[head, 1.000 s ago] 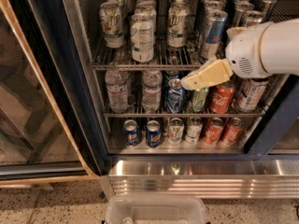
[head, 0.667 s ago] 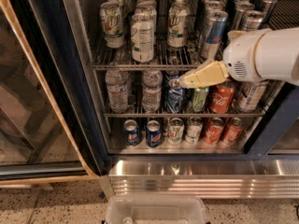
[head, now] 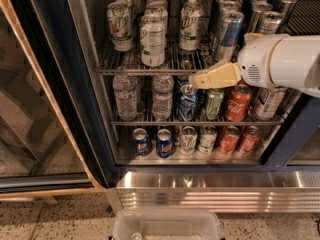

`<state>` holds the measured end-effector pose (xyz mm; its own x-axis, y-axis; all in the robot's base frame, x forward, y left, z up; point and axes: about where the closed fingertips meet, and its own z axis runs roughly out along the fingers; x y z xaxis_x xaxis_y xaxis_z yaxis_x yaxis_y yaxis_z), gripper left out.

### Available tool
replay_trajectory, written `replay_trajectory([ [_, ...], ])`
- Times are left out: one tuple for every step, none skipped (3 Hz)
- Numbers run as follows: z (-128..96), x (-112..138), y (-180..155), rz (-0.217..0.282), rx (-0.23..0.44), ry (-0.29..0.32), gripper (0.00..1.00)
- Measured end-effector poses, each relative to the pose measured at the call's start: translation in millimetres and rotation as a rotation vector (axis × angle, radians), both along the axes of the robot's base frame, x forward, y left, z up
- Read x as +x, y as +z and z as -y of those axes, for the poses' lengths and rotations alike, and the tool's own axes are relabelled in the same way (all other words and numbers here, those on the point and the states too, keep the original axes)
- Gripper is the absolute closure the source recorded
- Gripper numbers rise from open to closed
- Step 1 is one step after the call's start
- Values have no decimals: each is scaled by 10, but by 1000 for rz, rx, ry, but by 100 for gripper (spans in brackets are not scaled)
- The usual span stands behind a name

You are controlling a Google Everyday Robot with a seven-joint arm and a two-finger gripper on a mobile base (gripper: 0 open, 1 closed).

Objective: Pick redbull can from top shelf of fridge

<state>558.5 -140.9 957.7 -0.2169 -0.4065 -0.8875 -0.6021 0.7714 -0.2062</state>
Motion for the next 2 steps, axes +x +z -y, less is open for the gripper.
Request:
replay_trajectory([
  [-5, 0, 5, 1, 1, -1, 0],
  [-48, 92, -11, 33, 40, -18, 0],
])
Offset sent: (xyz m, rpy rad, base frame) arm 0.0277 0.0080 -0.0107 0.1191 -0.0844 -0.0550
